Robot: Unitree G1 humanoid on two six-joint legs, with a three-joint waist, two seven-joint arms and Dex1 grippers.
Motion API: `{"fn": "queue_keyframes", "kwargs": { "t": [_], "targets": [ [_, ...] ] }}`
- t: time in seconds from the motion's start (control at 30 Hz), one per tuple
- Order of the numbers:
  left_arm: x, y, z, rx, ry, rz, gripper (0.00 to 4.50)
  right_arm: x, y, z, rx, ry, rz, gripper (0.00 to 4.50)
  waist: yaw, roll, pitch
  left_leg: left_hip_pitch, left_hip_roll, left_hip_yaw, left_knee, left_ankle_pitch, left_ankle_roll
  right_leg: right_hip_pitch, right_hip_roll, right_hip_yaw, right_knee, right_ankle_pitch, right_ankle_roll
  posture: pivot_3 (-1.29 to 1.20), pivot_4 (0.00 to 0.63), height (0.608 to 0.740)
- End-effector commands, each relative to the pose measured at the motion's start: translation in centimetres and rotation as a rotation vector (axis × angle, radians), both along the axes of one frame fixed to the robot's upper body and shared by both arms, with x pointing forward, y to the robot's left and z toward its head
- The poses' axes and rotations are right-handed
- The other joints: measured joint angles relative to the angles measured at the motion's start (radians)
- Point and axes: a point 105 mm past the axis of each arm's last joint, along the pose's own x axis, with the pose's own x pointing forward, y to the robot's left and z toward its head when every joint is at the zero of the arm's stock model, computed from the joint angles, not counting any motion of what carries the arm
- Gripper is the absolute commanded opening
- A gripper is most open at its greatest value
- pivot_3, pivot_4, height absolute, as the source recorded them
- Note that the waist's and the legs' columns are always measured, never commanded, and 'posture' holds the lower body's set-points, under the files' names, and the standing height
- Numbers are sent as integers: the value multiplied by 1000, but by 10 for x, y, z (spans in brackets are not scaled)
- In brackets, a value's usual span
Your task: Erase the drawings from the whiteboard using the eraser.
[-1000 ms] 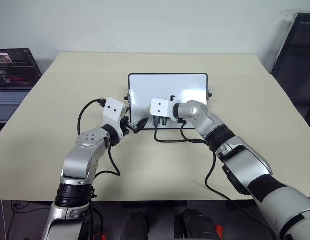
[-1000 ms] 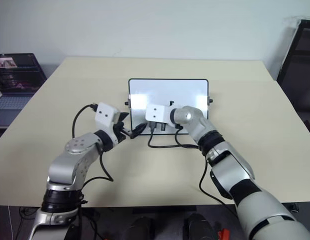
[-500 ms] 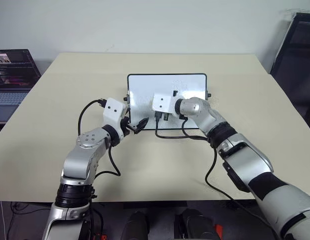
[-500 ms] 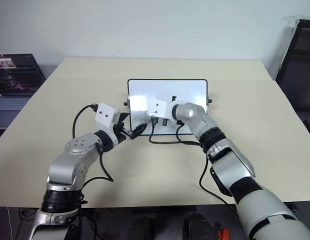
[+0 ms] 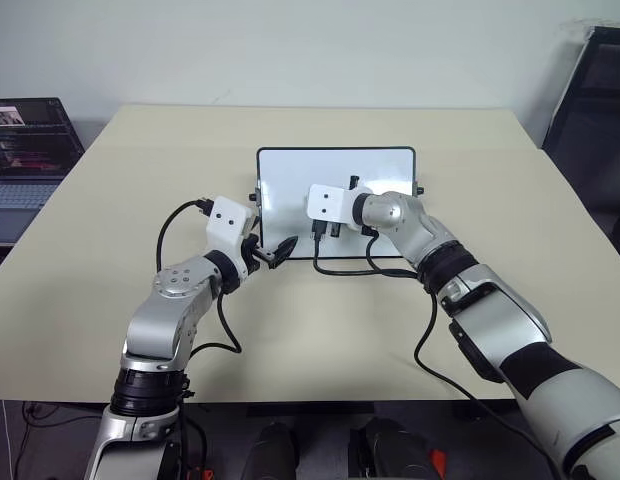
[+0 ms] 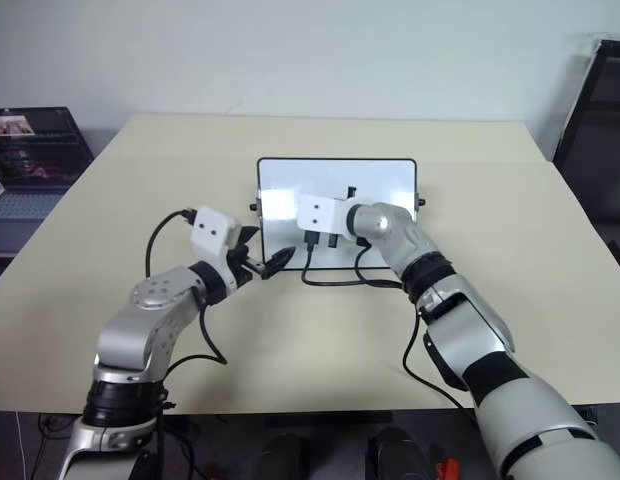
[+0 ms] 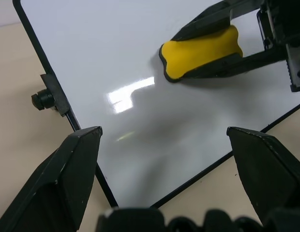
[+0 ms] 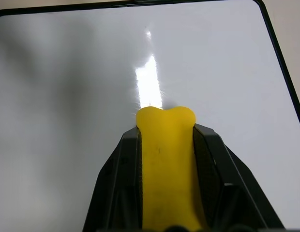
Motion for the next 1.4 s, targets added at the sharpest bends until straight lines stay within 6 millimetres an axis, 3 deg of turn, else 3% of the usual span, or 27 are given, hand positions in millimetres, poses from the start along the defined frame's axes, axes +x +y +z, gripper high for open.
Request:
{"fn": "queue_keyframes", "kwargs": {
  "t": [0.03,0.3,0.47,0.63,0.83,0.93,1.13,1.3,1.4],
  "targets": [
    [-4,-2,13,-7,-54,-11,4500,6,-32,-23,-86,57,-72,1102,4,0,0,0,0,0,0,0,0,0,0,0,0,0,0,0,150,740],
    [-3,0,9,-9,-48,-9,4500,6,-58,-30,-124,68,-105,1102,13,0,0,1,0,-1,1,0,0,2,0,-1,-1,0,0,0,150,740],
    [-3,-2,8,-10,-47,-13,4500,2,-55,-31,-111,80,-86,1102,15,0,0,1,0,-1,1,0,0,2,0,-1,-1,0,0,0,150,740],
    [-3,-4,11,-9,-54,-19,4500,-9,-35,-18,59,134,-43,1102,14,0,0,1,0,-1,0,0,0,2,0,-1,-2,0,0,0,150,740],
    [-4,-7,17,-5,-71,-36,4500,-30,-38,10,308,190,-47,1102,17,0,0,-5,0,-2,-1,0,0,-2,0,-2,-6,0,0,0,150,740],
    [-8,-15,21,13,-84,-96,4500,-45,-58,15,441,207,-119,1101,21,0,0,-8,0,-2,-2,-1,0,-4,0,-2,-7,0,0,0,150,740],
    [-22,-46,30,60,-106,-312,4500,-82,-120,8,691,252,-393,1101,27,0,0,-15,0,-3,-2,-2,-1,-8,-1,-3,-12,0,0,0,150,740],
    [-24,-58,35,88,-97,-426,4500,-97,-168,-2,732,175,-611,1101,19,0,0,-14,0,-2,-2,-2,-1,-9,0,-2,-10,0,0,0,150,740],
    [-32,-75,31,108,-68,-569,4500,-99,-189,-10,757,183,-717,1101,17,0,0,-13,0,1,-2,-2,0,-9,1,-1,-9,0,1,0,150,740]
  ]
}}
